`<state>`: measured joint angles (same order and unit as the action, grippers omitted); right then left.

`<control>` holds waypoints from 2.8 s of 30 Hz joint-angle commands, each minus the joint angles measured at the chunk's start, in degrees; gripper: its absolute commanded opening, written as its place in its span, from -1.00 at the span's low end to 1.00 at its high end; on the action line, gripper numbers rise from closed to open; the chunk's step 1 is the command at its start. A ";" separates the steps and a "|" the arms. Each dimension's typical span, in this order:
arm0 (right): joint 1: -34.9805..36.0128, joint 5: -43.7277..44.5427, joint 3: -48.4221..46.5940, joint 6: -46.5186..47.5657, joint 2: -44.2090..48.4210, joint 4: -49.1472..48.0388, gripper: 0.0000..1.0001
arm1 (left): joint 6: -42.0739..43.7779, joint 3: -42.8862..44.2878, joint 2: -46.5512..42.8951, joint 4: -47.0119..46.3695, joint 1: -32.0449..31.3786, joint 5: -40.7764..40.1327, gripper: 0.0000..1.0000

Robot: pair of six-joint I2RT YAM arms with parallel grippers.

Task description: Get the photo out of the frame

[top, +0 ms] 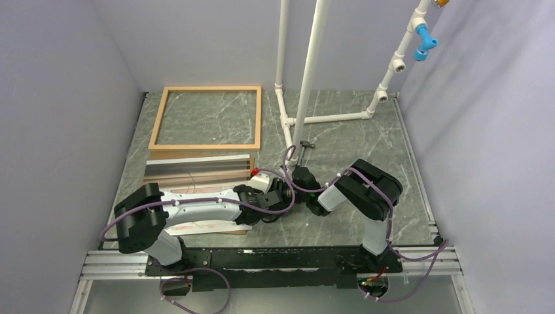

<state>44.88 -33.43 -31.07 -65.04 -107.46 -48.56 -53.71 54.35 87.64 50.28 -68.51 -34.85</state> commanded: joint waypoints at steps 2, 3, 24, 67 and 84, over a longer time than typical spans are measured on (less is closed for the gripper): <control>1.90 2.00 -1.71 0.87 -0.49 0.55 -0.28 | -0.60 0.67 -1.60 0.35 -0.56 -2.08 -0.27; 2.09 2.08 -1.98 0.68 -0.88 0.47 -0.29 | -0.57 0.67 -1.59 0.36 -0.52 -2.06 -0.27; 5.51 0.93 -3.52 -5.35 -8.31 -7.80 -0.42 | -0.03 0.82 -1.85 0.37 -0.57 -2.06 -0.32; 5.13 2.77 3.48 -5.86 -8.23 -19.18 -0.46 | -0.85 0.22 -2.64 0.69 -1.01 -2.50 -0.39; 4.92 7.72 0.74 -2.27 -7.62 -13.14 -0.30 | -0.93 0.71 -2.53 1.27 -1.10 -2.58 -0.41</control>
<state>50.17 -30.46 -29.93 -72.01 -117.16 -67.51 -53.74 54.33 86.83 50.50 -69.12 -35.46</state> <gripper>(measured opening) 0.344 0.299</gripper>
